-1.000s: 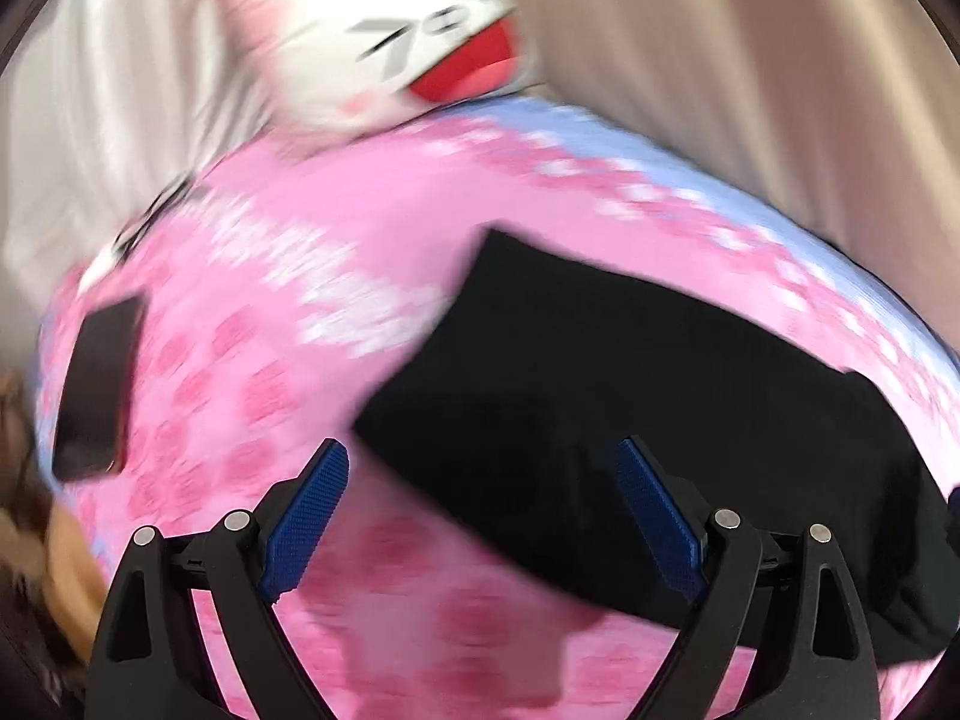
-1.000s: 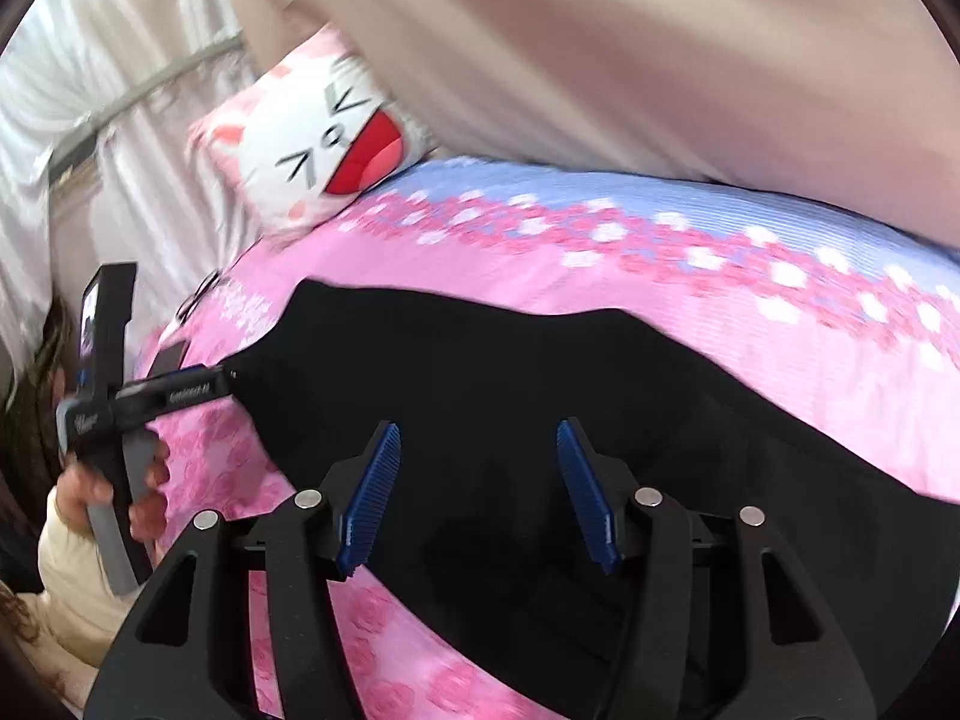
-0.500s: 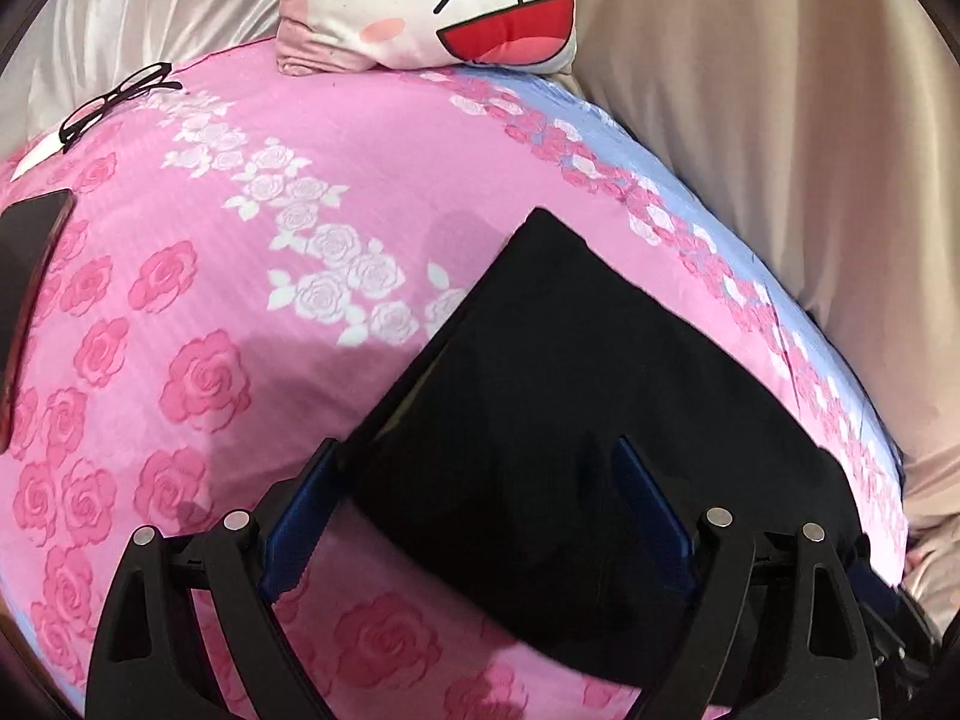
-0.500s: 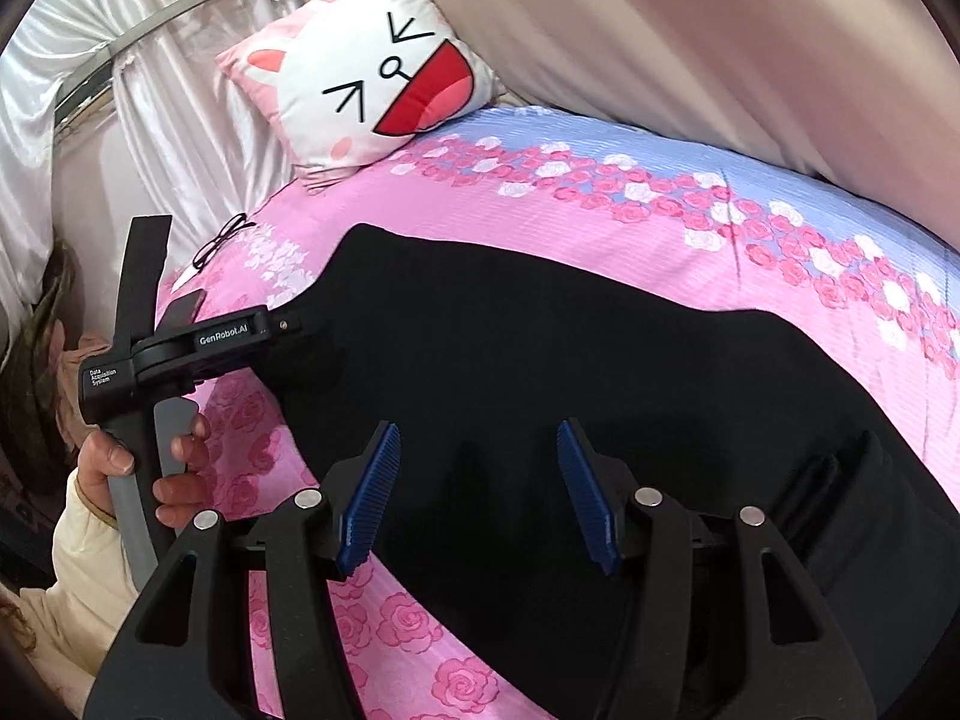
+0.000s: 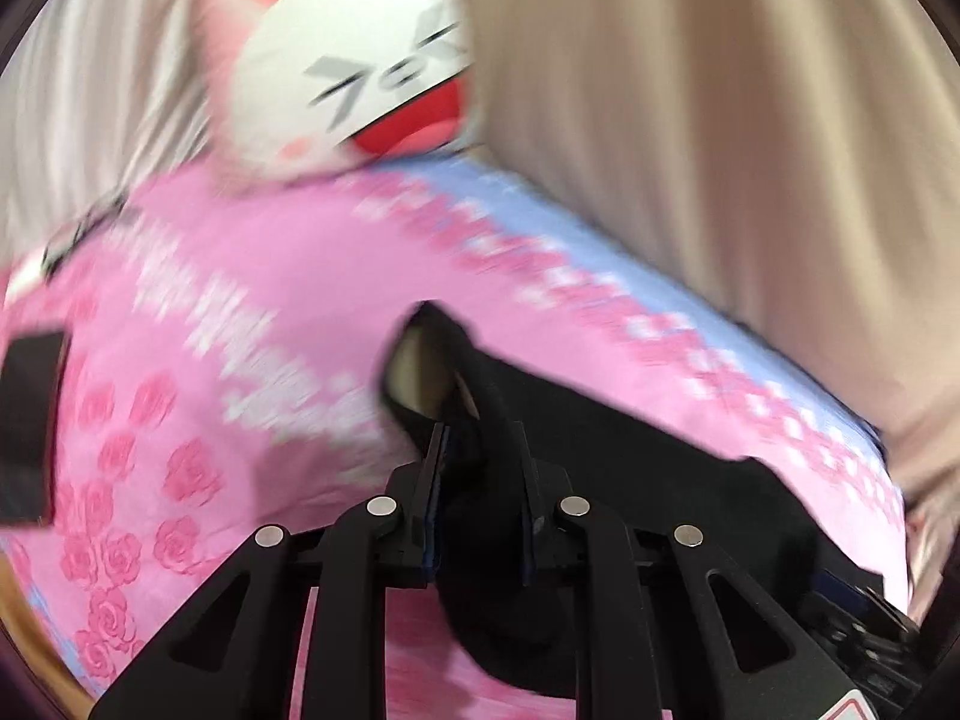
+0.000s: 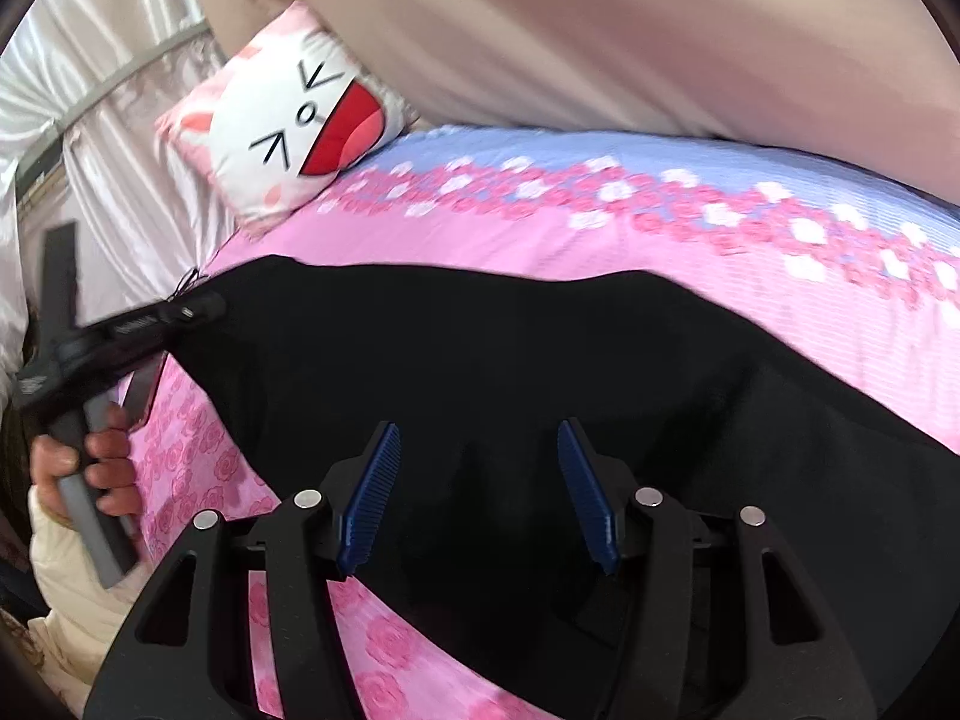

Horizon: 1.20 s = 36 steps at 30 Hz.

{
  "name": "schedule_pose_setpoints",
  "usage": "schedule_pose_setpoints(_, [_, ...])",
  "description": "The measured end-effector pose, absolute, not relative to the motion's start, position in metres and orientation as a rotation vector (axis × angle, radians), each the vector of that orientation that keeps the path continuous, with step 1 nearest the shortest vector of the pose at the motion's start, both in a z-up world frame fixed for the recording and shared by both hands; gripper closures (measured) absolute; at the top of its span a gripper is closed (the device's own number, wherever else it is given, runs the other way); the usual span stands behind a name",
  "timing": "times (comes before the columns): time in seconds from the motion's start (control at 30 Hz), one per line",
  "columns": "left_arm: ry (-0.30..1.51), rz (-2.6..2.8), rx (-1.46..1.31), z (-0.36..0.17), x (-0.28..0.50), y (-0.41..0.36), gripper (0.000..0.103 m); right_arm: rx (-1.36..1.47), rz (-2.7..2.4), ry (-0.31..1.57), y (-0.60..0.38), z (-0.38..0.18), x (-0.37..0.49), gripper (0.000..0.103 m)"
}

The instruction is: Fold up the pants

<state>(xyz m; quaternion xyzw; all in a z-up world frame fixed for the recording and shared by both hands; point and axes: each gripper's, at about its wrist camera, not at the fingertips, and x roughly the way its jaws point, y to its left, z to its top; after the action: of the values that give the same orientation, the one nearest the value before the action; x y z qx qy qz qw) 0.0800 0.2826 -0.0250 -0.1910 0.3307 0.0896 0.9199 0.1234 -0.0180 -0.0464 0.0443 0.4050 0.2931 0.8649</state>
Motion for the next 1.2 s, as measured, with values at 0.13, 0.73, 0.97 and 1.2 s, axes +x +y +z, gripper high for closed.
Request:
schedule_pose_setpoints(0.13, [0.627,0.056,-0.219,0.018,0.083,0.204,0.088,0.135,0.579,0.804,-0.053,-0.036,0.113,0.05])
schedule_pose_setpoints(0.73, [0.73,-0.375,0.212,-0.003,0.072,-0.129,0.088,0.257,0.07,0.673,-0.307,-0.036,0.039,0.036])
schedule_pose_setpoints(0.97, [0.776,-0.448,0.296,-0.032,0.06,-0.19,0.088,0.327,-0.008,0.678,-0.367,-0.055,0.023,0.036])
schedule_pose_setpoints(1.2, [0.823,-0.448,0.385,-0.067,0.06,-0.24,0.081,0.343,0.015,0.695,-0.378,-0.068,0.02,0.036])
